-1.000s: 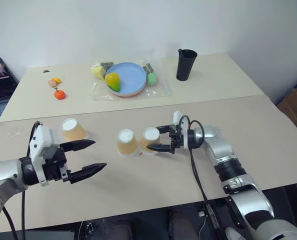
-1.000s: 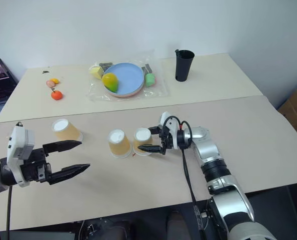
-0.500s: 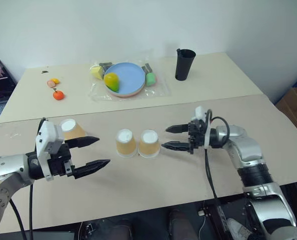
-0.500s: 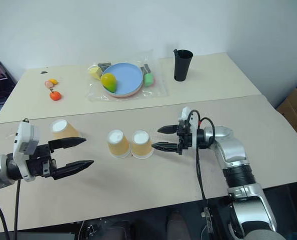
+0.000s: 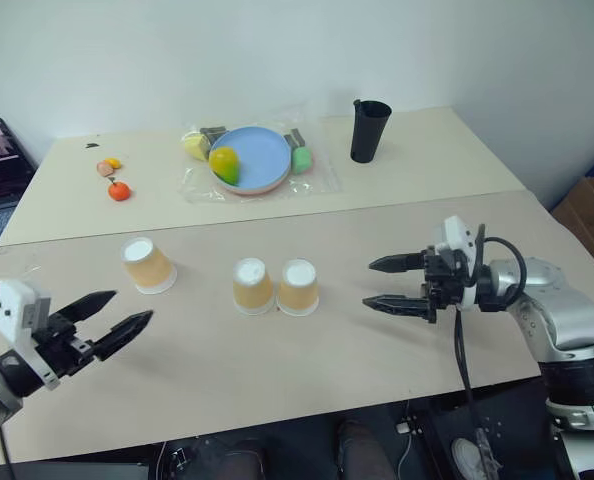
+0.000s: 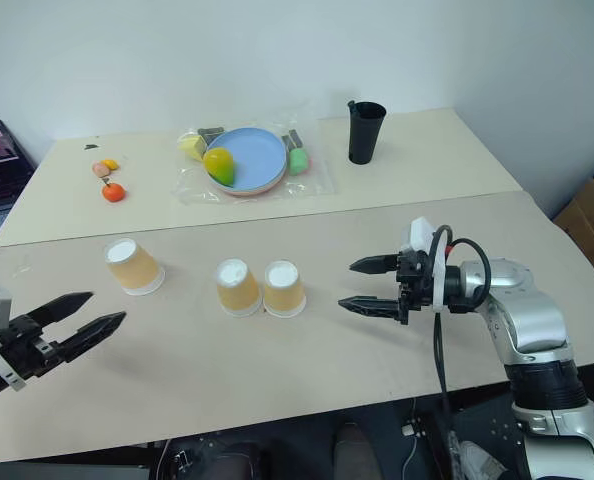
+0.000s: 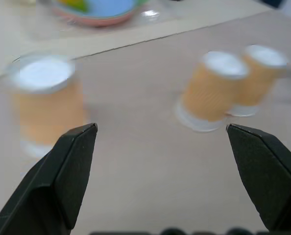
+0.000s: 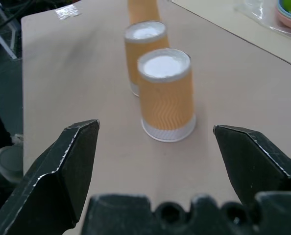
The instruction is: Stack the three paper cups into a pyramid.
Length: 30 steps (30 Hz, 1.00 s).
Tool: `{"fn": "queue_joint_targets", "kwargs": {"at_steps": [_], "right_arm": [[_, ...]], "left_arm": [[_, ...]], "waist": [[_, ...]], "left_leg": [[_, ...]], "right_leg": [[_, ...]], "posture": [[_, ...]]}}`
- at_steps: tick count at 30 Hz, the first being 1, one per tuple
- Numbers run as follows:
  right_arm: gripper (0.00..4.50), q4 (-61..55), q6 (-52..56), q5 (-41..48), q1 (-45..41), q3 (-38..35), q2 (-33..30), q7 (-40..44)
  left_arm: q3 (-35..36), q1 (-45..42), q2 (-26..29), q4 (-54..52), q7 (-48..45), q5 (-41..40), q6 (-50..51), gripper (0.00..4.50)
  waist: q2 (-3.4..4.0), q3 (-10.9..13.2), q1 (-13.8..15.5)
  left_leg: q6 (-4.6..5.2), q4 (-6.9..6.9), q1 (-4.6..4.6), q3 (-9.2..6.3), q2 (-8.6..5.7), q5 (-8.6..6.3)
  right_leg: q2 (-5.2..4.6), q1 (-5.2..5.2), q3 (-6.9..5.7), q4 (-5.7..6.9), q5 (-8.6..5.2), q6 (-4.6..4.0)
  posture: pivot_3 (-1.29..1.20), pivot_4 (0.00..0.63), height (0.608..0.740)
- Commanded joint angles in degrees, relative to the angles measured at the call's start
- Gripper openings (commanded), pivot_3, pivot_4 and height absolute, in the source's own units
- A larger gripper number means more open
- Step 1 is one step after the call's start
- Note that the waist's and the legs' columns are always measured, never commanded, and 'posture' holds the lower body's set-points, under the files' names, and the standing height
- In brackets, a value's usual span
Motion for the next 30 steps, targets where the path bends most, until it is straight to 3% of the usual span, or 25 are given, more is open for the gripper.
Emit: {"fn": "queue_joint_targets", "kwargs": {"at_steps": [1,10,30], "right_arm": [[4.37,-2.1,0.3,2.0,-0.5,-1.2,0.0,-0.9],[4.37,-3.6,0.7,3.7,1.0,-2.3,0.6,-4.3],[4.37,-9.1,2.2,7.4,5.2,-5.5,-1.0,-9.9]], "left_arm": [[-2.9,-1.7,-0.5,7.4,5.4,12.1,-10.2,4.50],[-6.8,-11.5,-1.6,18.2,7.6,17.4,-18.1,4.50],[-17.4,-30.0,-1.9,31.7,4.8,20.7,-21.8,4.50]], "waist": [[-0.02,0.0,0.2],[-0.17,0.0,1.6],[-0.19,0.0,1.4]], "left_leg": [[0.00,0.00,0.01,0.00,0.00,0.00],[-0.07,-0.01,-0.01,-0.01,0.00,-0.04],[-0.06,-0.01,-0.04,-0.01,0.01,-0.05]], "right_leg": [[0.00,0.02,0.00,-0.02,0.00,0.00],[-0.03,-0.04,-0.04,0.00,0.01,-0.01],[-0.02,-0.11,-0.04,0.03,0.02,0.00]], "posture": [[0.00,0.150,0.734],[0.00,0.150,0.734],[0.00,0.150,0.734]]}}
